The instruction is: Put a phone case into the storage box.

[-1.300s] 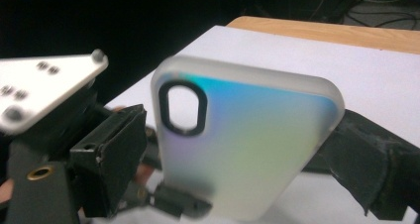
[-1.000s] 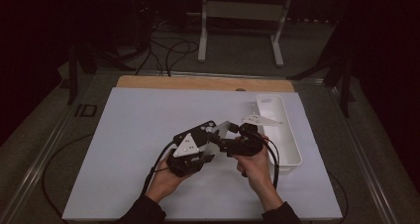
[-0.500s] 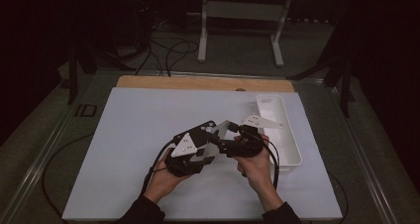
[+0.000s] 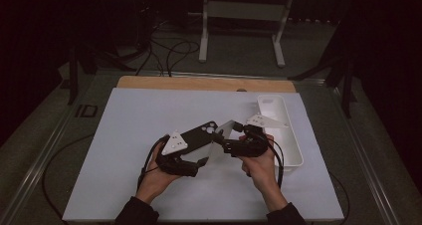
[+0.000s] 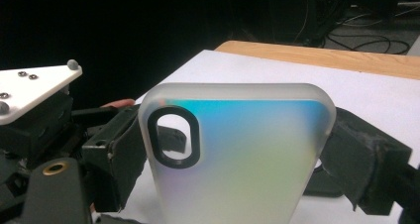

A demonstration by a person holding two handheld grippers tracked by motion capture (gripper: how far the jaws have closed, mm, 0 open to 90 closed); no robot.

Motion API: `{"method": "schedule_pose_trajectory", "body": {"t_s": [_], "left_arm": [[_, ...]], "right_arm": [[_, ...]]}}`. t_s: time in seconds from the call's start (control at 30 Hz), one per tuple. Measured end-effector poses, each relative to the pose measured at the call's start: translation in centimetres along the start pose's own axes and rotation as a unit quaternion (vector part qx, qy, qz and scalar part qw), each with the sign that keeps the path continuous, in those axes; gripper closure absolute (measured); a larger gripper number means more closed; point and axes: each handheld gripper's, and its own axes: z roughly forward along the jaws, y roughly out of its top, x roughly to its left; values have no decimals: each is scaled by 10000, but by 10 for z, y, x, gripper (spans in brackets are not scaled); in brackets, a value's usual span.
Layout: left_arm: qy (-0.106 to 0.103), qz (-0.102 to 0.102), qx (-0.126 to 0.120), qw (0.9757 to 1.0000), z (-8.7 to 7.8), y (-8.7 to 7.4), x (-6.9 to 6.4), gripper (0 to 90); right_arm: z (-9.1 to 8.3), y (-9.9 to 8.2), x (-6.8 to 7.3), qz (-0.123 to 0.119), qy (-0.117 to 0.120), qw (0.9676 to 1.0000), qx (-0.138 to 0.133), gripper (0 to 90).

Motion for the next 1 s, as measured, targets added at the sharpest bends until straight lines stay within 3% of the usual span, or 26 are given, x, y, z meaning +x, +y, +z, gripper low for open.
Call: {"method": "schedule_pose_trajectory", "body": {"t_s": [0.3, 1.0], "left_arm": [[256, -113, -56, 9996, -13, -7, 12, 28], [746, -259, -94, 9968, -41, -34, 36, 13]], "right_arm": [[-1, 1, -1, -17, -12, 10000, 13, 168], [-6, 6, -6, -91, -136, 9999, 51, 168]]}}
